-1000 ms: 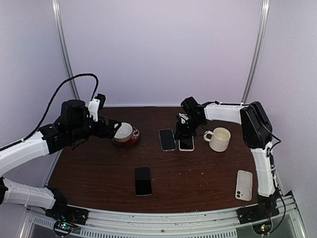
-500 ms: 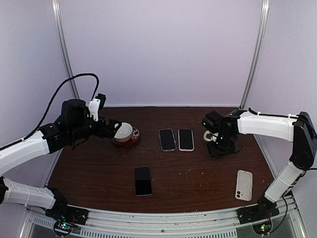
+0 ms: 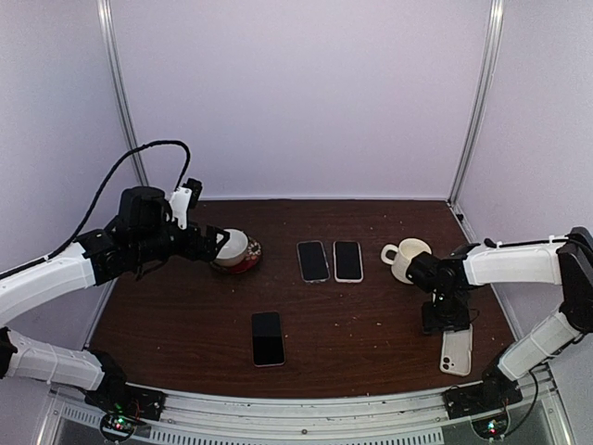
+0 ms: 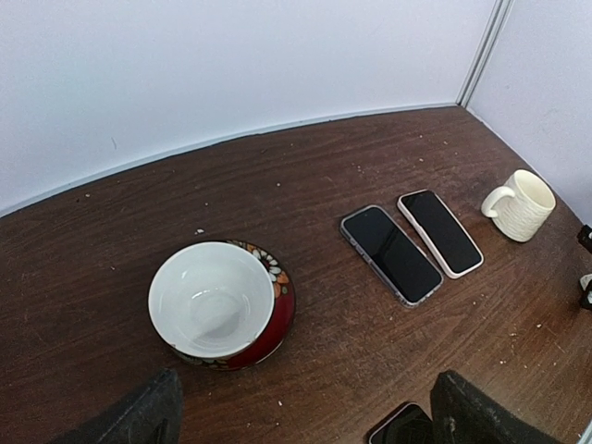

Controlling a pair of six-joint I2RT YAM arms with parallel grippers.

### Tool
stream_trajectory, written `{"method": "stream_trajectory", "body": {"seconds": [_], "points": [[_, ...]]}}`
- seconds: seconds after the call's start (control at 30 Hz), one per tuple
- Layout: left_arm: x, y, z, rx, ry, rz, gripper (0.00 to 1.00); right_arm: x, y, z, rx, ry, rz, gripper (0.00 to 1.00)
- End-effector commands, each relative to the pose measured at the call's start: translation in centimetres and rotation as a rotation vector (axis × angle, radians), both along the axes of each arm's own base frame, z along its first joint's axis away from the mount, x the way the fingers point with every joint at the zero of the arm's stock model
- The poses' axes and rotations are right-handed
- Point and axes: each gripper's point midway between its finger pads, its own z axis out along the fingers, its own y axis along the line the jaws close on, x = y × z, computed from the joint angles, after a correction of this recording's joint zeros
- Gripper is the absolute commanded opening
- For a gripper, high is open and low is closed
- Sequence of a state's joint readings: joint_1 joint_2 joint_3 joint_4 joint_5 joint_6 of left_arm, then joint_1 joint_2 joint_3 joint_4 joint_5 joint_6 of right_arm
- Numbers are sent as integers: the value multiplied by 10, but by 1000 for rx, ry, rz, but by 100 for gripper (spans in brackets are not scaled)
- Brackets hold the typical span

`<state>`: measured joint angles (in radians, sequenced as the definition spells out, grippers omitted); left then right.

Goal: Put the phone into the phone case

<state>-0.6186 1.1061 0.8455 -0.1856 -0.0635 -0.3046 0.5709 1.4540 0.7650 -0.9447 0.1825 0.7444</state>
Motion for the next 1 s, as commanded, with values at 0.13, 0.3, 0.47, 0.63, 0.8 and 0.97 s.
{"method": "stream_trajectory", "body": {"seconds": [0.13,0.3,0.47,0.63,0.8,0.97], "points": [[5,-2,22,-25,-49,-7,98,1,23,-14,187,-16,-70,45],[4,-1,25,-30,-60,-5,98,4,51,-16,322,19,6,3],[3,0,27,-30,-67,-5,98,11,117,13,531,12,240,0],[4,1,27,-26,-67,-3,98,3,214,51,576,29,737,0],[4,4,30,-17,-85,10,98,-28,268,45,413,188,1158,0],[4,9,34,-12,-106,25,98,-49,293,46,197,210,1479,0]]}}
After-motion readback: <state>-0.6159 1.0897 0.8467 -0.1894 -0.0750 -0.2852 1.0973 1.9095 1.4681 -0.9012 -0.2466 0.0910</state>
